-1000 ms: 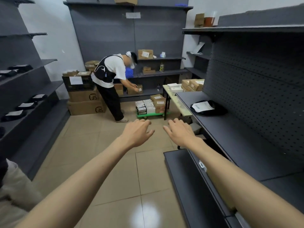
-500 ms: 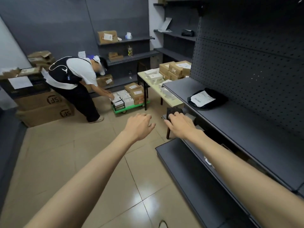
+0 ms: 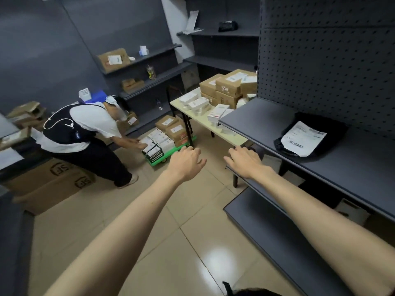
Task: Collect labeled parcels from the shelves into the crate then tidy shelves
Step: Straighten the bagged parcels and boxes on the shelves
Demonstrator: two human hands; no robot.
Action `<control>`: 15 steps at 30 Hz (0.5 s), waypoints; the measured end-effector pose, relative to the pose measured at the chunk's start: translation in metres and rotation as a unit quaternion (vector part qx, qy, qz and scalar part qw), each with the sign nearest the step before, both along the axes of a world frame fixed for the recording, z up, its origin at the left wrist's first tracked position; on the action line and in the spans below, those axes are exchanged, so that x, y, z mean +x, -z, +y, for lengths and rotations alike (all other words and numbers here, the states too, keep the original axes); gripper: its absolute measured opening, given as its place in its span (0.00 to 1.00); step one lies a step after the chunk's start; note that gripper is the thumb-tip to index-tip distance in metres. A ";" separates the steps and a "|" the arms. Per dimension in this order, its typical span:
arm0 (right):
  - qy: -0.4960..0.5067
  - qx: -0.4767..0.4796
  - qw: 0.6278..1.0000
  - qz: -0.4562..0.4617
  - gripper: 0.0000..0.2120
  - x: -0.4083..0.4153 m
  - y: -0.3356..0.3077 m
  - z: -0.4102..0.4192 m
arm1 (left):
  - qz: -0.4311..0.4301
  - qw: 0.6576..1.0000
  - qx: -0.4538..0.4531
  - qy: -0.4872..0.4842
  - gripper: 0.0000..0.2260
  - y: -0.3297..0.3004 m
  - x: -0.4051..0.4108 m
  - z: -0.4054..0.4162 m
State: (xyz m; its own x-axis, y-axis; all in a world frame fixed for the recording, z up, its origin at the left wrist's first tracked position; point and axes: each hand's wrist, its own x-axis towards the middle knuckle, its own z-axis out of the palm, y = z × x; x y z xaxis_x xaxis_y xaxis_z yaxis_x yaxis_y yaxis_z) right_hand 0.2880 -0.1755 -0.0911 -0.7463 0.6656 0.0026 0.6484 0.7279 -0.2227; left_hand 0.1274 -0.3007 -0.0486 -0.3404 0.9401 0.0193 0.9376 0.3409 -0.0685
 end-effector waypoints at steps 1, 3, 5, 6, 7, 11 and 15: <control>0.005 -0.010 1.000 -0.005 0.20 -0.008 0.005 0.006 | -0.003 1.000 -0.008 0.003 0.20 0.003 -0.011 0.009; 0.022 -0.017 1.000 -0.010 0.20 -0.021 0.016 0.017 | -0.009 1.000 -0.020 0.015 0.21 0.012 -0.029 0.027; 0.042 -0.023 0.999 -0.015 0.20 -0.032 0.027 0.028 | -0.018 0.999 -0.026 0.035 0.21 0.022 -0.043 0.047; 0.052 -0.029 0.998 -0.018 0.20 -0.037 0.033 0.034 | -0.023 0.998 -0.031 0.045 0.21 0.027 -0.050 0.058; 0.063 -0.035 0.997 -0.020 0.20 -0.042 0.039 0.039 | -0.028 0.997 -0.038 0.056 0.21 0.032 -0.056 0.069; 0.129 -0.055 0.990 -0.016 0.20 -0.057 0.061 0.060 | -0.045 0.991 -0.064 0.110 0.22 0.058 -0.081 0.117; 0.215 -0.076 0.974 0.000 0.18 -0.068 0.089 0.084 | -0.052 0.980 -0.084 0.173 0.21 0.091 -0.105 0.169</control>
